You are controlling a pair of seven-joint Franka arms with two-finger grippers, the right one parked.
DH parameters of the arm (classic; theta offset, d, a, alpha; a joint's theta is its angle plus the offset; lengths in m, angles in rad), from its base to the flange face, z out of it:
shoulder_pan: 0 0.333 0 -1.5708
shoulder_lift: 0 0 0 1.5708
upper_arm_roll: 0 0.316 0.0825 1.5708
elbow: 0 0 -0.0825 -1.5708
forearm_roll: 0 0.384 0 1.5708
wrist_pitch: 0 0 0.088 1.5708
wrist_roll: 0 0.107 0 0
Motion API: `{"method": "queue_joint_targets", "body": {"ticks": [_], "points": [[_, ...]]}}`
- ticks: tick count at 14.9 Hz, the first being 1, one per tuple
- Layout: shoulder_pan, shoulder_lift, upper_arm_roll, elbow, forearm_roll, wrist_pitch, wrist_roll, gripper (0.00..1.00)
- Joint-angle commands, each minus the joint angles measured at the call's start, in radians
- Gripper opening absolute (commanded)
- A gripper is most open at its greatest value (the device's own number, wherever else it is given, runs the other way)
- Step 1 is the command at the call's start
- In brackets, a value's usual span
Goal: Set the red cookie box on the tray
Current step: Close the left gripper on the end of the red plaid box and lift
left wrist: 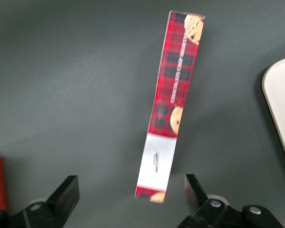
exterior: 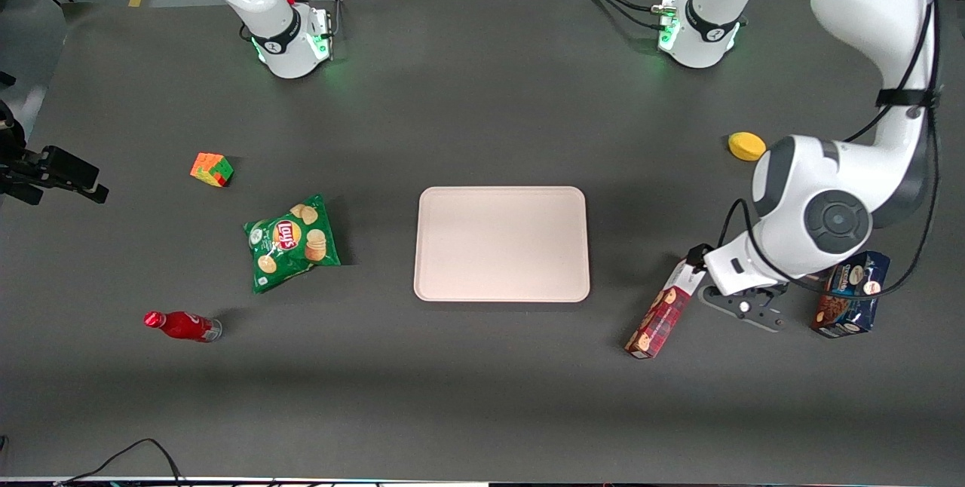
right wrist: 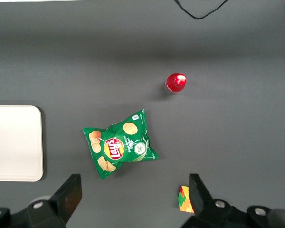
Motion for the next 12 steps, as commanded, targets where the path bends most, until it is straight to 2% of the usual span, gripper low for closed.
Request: {"method": "queue_joint_targets", "body": {"ticks": [1,9,11,12], "points": [[-0.01,0.057,-0.016,-0.013,0.012,0.082,0.016,0.99],[-0.021,0.16,-0.023,-0.042,0.012,0.261,0.003,0.98],[-0.022,0.174,-0.023,-0.044,0.008,0.283,-0.005,0.94],[-0.024,0.18,-0.023,-0.044,0.006,0.289,-0.008,0.88]]}}
